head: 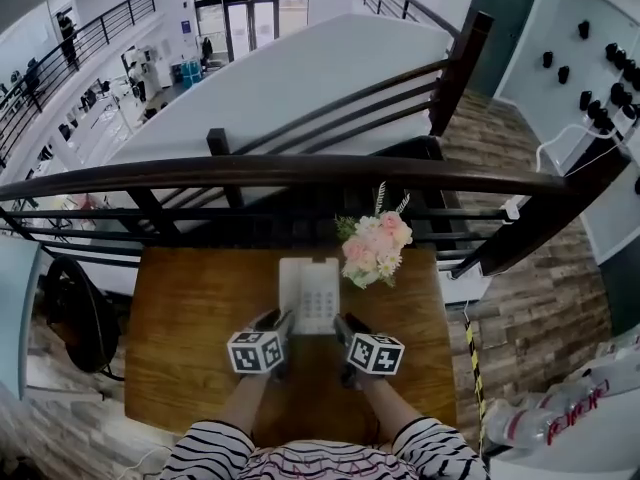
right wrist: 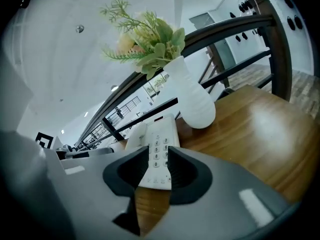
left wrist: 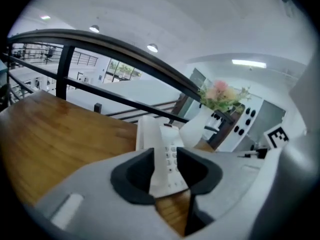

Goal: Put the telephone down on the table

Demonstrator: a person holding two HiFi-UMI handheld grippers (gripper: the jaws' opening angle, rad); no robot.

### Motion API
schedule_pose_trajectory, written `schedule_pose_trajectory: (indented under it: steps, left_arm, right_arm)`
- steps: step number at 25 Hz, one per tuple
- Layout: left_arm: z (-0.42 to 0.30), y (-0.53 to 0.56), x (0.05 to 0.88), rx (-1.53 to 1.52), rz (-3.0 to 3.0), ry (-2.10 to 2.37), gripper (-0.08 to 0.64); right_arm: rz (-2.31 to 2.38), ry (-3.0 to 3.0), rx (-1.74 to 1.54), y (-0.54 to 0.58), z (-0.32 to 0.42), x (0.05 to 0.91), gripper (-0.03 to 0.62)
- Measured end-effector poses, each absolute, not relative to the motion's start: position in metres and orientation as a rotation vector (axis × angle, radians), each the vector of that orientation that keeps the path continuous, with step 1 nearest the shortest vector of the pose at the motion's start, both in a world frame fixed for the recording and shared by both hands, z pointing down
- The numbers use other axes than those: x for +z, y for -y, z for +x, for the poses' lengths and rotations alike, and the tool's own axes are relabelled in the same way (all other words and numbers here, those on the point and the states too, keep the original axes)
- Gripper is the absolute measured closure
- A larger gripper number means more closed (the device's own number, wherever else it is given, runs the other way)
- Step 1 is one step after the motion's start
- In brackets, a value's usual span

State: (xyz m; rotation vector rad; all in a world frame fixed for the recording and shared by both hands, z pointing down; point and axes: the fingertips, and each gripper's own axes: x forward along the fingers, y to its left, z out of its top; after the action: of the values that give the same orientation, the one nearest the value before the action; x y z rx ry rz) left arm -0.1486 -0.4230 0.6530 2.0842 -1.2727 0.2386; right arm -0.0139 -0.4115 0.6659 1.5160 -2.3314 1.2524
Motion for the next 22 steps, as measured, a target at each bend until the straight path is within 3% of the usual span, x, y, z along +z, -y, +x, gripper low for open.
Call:
schedule_pose_trajectory:
  steps: [7, 12, 22]
  left_arm:
    - [-0.139, 0.373, 0.631, 0.222, 2.089, 1.35, 0.487]
    - [-0.116, 0.328, 0.625, 0.208, 2.084, 1.351, 0.557]
    - [-0.076, 0.243, 0.606, 0.185, 2.087, 1.408, 0.558]
  right_arm:
    - [1.489, 2.379, 1.231, 0.365, -0.001, 0.644, 0.582]
    - [1.422, 2.437, 1.199, 0.328, 0.01, 0.628, 0.592]
    - [1.316, 2.51, 1.151, 0.248, 0.044, 0.609, 0.592]
